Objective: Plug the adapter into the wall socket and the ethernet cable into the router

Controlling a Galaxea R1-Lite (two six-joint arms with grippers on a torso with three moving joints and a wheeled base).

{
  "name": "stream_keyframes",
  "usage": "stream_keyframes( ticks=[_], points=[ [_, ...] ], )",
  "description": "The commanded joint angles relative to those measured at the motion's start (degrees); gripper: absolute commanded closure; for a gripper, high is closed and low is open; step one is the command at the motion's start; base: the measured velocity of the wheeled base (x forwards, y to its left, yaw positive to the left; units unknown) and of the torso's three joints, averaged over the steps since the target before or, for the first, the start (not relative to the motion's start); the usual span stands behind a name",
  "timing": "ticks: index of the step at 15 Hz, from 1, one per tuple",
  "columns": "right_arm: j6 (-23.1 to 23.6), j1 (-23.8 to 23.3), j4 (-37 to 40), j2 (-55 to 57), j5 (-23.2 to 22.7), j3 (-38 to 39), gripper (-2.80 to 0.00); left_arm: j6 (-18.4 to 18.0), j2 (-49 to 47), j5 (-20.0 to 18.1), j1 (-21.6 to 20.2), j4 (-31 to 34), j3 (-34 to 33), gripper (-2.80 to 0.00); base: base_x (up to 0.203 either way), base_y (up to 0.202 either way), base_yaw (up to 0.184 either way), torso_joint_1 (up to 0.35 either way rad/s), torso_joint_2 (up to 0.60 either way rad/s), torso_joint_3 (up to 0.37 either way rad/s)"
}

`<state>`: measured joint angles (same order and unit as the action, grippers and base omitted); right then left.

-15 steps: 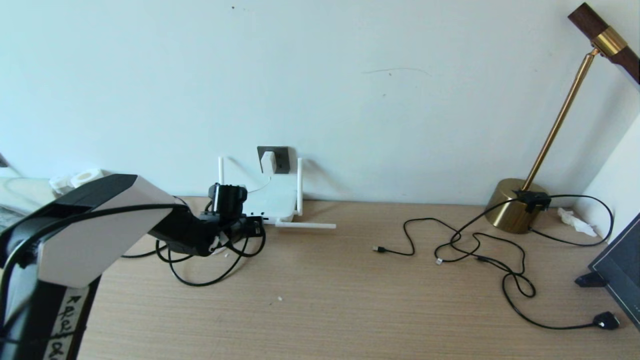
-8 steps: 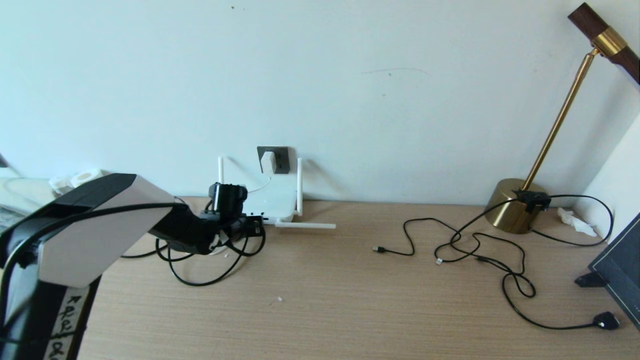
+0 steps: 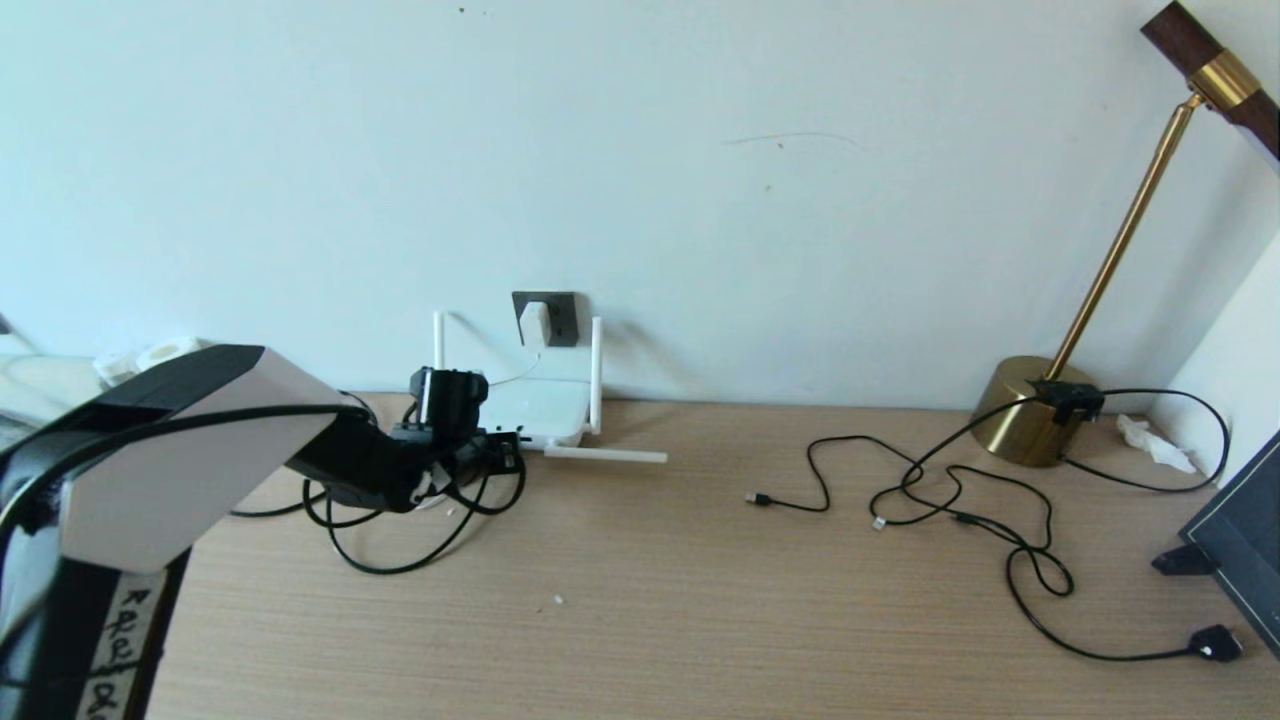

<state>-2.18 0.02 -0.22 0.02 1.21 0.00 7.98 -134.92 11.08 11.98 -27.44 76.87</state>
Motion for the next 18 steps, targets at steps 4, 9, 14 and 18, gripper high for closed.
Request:
stream_keyframes(
  ticks=[4,9,14,18],
  points=[
    [-0.02,0.01,-0.04,-0.02,0.02,0.0,0.0,0.03,7.42,-0.01,0.81,-3.48,-10.16,-2.8,0.0,0.0,0.0,0.0,0.0,0.0],
    [-0.02,0.06,-0.04,-0.02,0.02,0.0,0.0,-0.28,23.21,-0.12,5.41,-8.09,-21.96,-0.27,0.0,0.0,0.0,0.0,0.0,0.0],
    [-0.02,0.06,-0.04,-0.02,0.02,0.0,0.0,-0.51,45.39,0.25,16.49,-6.81,-32.82,0.0,0.0,0.0,0.0,0.0,0.0,0.0],
    [-0.02,0.05,-0.04,-0.02,0.02,0.0,0.0,-4.16,67.99,0.92,27.7,-5.04,-39.16,0.0,0.0,0.0,0.0,0.0,0.0,0.0]
  ],
)
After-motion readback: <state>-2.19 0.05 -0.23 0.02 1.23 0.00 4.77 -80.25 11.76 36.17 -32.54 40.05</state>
